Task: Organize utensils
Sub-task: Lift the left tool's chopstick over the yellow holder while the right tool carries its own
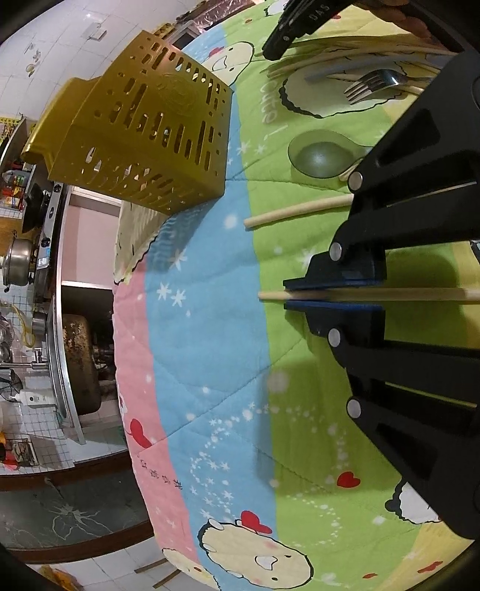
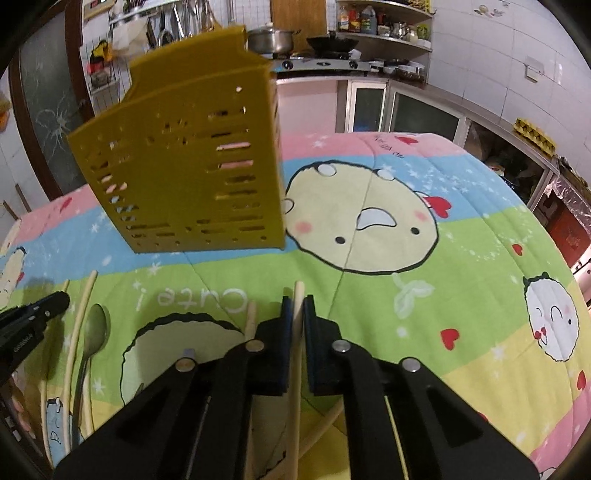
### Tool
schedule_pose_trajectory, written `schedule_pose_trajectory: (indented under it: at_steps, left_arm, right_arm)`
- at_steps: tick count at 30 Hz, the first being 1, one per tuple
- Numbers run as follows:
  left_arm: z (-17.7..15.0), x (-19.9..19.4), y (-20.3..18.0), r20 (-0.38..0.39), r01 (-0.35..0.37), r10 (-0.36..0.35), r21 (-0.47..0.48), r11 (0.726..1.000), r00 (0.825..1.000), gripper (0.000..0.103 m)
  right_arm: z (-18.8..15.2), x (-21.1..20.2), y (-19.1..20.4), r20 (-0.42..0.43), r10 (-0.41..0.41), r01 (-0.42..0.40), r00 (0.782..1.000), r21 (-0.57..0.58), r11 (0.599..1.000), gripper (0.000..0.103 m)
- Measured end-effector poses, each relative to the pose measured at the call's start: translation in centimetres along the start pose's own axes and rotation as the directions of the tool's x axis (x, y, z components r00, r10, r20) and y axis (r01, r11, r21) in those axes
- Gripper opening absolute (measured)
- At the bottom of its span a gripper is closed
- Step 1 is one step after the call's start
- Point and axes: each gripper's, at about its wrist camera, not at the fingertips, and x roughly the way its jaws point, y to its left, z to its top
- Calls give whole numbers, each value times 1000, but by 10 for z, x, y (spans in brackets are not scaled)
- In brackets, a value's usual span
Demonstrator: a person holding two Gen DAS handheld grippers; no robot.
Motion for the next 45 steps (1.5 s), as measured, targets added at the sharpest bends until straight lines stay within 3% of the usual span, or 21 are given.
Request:
schedule_pose_trajectory:
  at_steps: [8,15,26,31,37,45]
  left_arm:
    - [1,-18,-1,54,10,-10,8,1000,998,4]
    - [3,-55,-10,162,-3,-2,29,1000,987,4]
    - [-1,-122,-36,371,-30,-1,77,997,929,4]
    - [-1,-137,-43,411,5,-35,74,997,911,4]
    - [-6,-148,-51,441,13,-50,86,996,896,4]
    - [-4,-166,-54,480,21,-64,94,995,875,4]
  right_arm:
    - [6,-16,-8,43,35,-36,998,22,999,6]
    - [11,-43,-7,116,53,-56,992,25,998,6]
    - [14,-91,-11,271,83,-93,959,21,995,6]
    - [14,-116,-16,355,108,-126,928,26,992,6]
    - [14,-130,-24,392,151,-183,908,46,982,6]
    - [15,-141,-19,439,139,-157,888,4,988,6]
